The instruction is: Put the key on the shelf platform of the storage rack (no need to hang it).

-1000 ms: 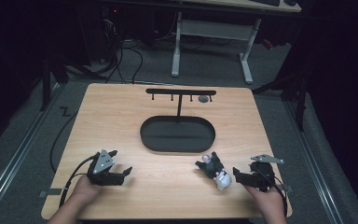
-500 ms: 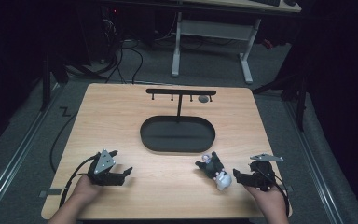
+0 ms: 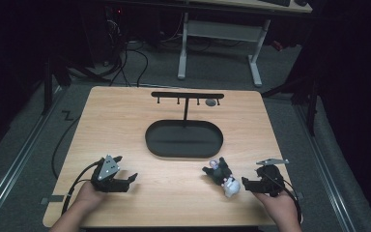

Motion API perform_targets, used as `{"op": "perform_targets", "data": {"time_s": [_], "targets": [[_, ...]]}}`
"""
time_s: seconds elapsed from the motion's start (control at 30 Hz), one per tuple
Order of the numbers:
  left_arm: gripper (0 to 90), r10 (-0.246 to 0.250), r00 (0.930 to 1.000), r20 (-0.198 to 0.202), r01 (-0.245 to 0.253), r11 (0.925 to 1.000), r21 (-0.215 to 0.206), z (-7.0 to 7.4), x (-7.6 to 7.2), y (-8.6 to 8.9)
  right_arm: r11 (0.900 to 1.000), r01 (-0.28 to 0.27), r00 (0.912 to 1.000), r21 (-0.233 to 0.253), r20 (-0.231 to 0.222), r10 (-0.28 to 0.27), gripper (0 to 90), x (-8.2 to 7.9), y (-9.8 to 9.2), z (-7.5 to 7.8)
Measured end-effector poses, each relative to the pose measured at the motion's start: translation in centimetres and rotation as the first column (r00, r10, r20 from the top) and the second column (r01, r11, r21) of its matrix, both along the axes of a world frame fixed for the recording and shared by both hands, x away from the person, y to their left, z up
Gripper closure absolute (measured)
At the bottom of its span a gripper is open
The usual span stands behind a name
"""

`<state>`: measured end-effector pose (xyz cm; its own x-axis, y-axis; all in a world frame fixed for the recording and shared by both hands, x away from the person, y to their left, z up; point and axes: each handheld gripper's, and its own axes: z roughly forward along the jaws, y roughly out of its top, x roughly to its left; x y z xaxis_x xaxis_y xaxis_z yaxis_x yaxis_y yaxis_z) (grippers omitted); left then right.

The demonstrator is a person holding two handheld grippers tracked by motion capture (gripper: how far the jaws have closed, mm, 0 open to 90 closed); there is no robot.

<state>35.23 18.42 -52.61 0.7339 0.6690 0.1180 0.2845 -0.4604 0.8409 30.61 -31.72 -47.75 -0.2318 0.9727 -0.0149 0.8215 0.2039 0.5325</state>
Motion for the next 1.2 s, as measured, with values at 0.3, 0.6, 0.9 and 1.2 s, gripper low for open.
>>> {"op": "perform_targets", "data": {"time_s": [0.3, 0.6, 0.9, 1.2], "targets": [[15.4, 0.002, 1.0000, 0.003, -0.002, 1.0000, 0.009, 0.0, 0.0, -0.1, 1.000, 0.005, 0.9955, -0.010, -0.095, -0.006, 21.5, 0.5, -0.4, 0.7], [15.4, 0.002, 1.0000, 0.003, -0.002, 0.9998, 0.021, 0.0, 0.0, -0.2, 0.998, -0.031, 0.9834, -0.054, -0.180, 0.021, 20.2, 1.0, -0.1, 1.1], [15.4, 0.003, 1.0000, 0.001, -0.003, 0.9998, 0.022, 0.0, 0.0, -0.2, 0.989, -0.107, 0.9705, -0.099, -0.227, 0.082, 17.8, 1.3, 1.2, 2.1], [15.4, 0.002, 1.0000, -0.006, -0.002, 0.9999, 0.016, 0.0, 0.0, -0.1, 0.979, -0.159, 0.9687, -0.124, -0.211, 0.130, 15.1, 1.3, 2.8, 3.7]]}}
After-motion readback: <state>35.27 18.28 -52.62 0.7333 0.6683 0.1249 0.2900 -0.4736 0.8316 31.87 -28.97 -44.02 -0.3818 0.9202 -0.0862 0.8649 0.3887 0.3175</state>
